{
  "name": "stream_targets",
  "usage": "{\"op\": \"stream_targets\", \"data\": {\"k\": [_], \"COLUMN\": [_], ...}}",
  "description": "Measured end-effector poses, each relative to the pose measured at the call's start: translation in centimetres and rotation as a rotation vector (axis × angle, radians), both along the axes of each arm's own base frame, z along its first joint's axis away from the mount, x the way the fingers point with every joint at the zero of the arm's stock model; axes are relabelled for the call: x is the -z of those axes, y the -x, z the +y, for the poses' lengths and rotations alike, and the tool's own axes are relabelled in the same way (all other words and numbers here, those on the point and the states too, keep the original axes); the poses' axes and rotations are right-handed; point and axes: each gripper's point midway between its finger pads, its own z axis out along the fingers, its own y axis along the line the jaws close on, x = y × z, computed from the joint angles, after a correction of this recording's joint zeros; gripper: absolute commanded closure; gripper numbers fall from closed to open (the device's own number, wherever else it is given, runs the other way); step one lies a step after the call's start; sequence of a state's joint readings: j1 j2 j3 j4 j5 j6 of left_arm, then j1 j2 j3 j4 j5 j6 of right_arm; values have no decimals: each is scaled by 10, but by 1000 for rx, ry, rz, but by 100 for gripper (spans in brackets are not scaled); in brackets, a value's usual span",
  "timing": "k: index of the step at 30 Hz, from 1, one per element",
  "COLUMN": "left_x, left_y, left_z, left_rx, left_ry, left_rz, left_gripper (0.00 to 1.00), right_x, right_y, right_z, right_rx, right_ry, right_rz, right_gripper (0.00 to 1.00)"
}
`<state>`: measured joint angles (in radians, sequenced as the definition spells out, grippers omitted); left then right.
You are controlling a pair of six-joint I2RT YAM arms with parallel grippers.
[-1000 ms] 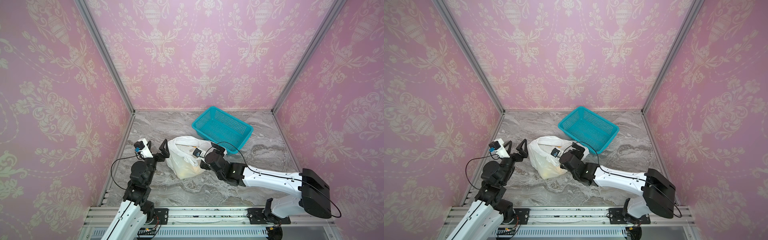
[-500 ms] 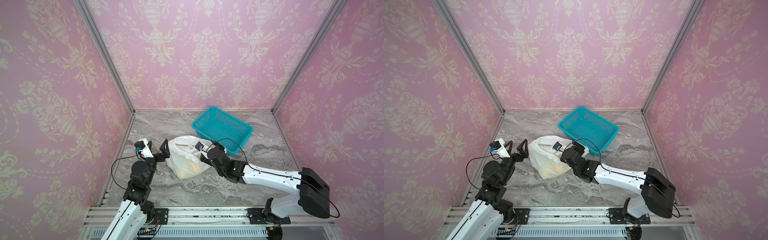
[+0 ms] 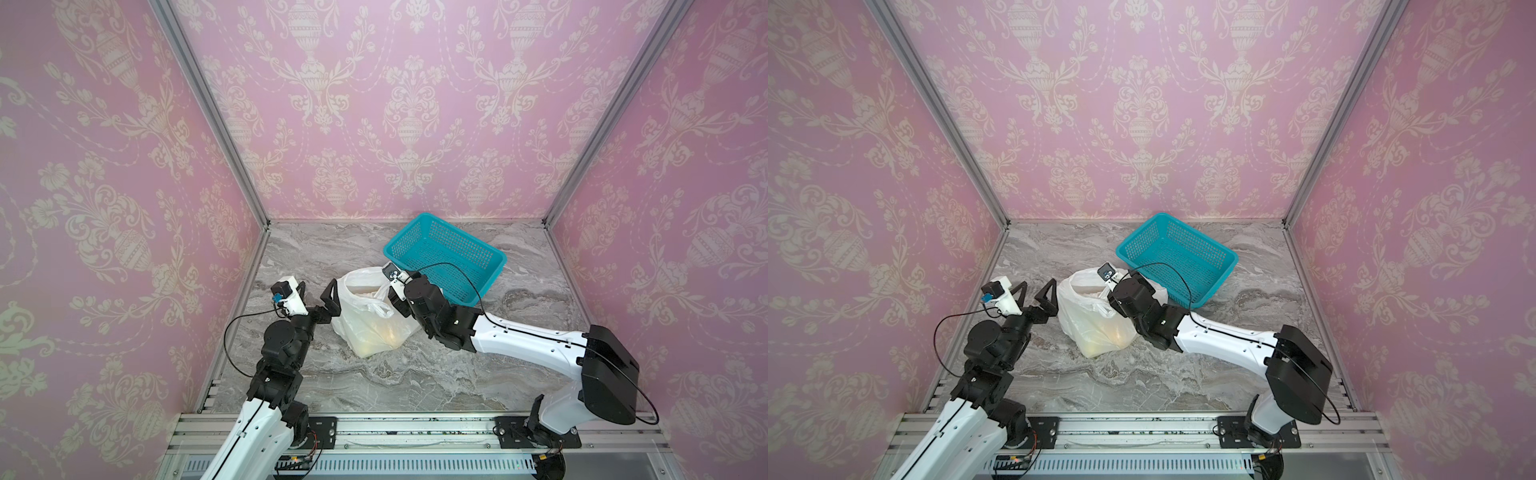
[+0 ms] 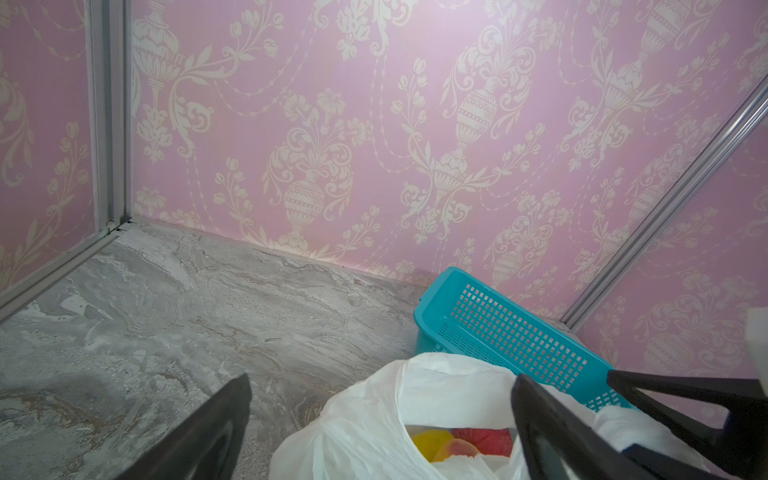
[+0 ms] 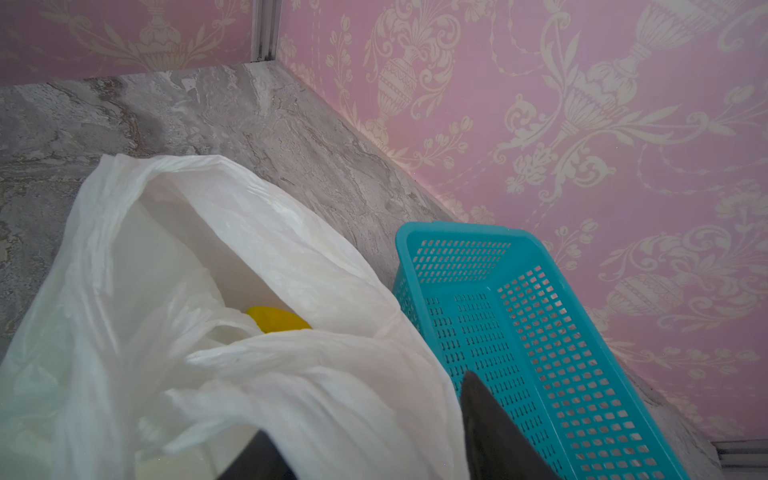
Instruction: Untie the knot of the plastic bag and take out the fruit
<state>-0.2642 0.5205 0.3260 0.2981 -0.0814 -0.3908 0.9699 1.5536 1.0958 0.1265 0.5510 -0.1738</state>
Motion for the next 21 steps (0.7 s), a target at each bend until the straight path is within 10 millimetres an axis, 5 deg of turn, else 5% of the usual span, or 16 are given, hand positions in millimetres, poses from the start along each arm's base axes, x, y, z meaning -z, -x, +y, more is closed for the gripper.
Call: {"op": "stream_targets", "data": {"k": [4,10,16,21], "left_x": [2,-6,-22,-40], "left_y": [-1,5,34,45], "left_z": [-3,-24,-82,-105], "left_rx": [16,109,315,381], "left_ry": [-2,-22,-140,-210], "left_rz": [7,-30,-106,-136], "left_gripper": [1,5,6,12], "right_x": [-6,-18,-18,-22], "right_y": [-8,-17,-14,-9], "right_z": [-14,-74,-80,-87], "right_rx": [45,237,310,338], "right_ry": [-98,-386,-568,-650], "right_rz": [27,77,136,159], "right_gripper": [78,84,97,100]}}
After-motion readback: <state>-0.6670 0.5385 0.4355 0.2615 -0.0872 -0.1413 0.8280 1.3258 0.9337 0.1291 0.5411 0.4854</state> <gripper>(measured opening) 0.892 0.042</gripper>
